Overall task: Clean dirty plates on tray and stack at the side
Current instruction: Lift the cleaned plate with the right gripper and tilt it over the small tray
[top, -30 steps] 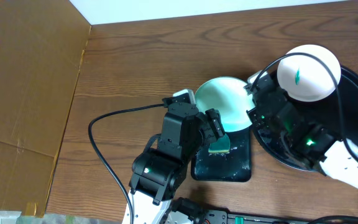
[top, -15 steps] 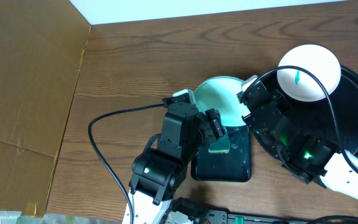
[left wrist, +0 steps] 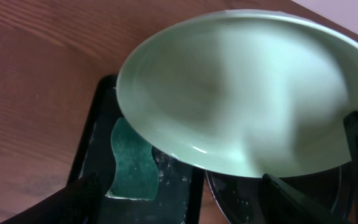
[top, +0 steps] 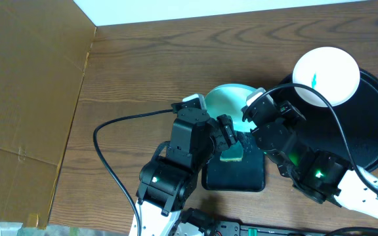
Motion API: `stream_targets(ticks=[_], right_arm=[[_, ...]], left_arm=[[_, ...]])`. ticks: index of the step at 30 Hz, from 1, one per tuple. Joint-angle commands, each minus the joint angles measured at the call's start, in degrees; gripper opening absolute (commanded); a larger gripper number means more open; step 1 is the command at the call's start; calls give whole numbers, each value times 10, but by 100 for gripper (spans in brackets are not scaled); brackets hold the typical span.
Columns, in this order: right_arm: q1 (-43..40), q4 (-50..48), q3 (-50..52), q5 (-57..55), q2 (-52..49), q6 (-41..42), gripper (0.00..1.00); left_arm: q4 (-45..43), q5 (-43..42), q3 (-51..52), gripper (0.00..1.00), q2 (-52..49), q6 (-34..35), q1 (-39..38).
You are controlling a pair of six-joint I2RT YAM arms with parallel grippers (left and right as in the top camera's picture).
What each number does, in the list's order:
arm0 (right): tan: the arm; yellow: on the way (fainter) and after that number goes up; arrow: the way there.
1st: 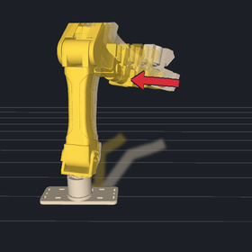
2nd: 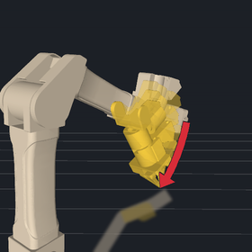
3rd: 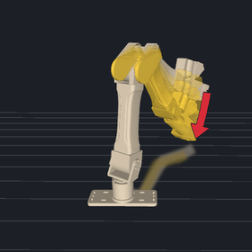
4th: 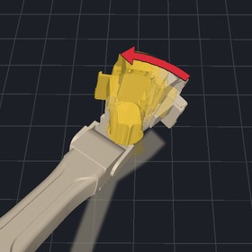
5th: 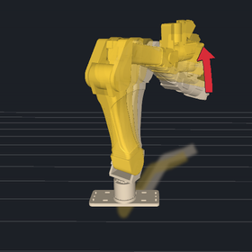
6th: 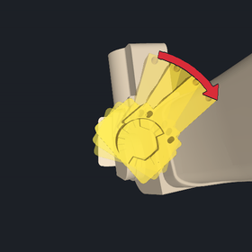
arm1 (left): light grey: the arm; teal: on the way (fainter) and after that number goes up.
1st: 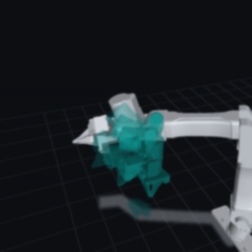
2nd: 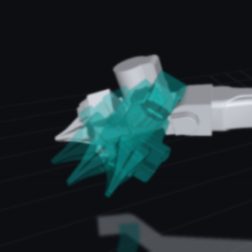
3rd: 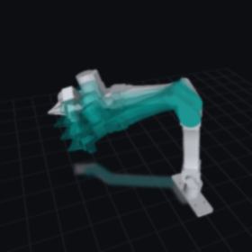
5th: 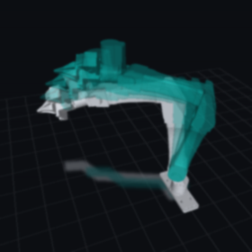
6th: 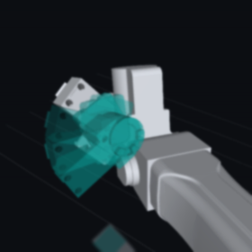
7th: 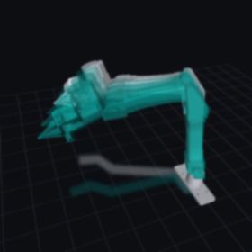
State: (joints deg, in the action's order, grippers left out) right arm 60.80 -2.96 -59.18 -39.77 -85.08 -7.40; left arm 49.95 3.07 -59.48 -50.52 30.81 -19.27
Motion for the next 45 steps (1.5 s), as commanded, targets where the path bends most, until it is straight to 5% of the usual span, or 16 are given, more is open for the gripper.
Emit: stream_targets(ticks=[1, 45], right_arm=[[4, -5, -8, -22, 16, -11, 1], [4, -5, -8, -24, 16, -25, 1]], left_arm=[[2, -1, -10, 81, -1, -6, 2], [2, -1, -10, 81, -1, -6, 2]])
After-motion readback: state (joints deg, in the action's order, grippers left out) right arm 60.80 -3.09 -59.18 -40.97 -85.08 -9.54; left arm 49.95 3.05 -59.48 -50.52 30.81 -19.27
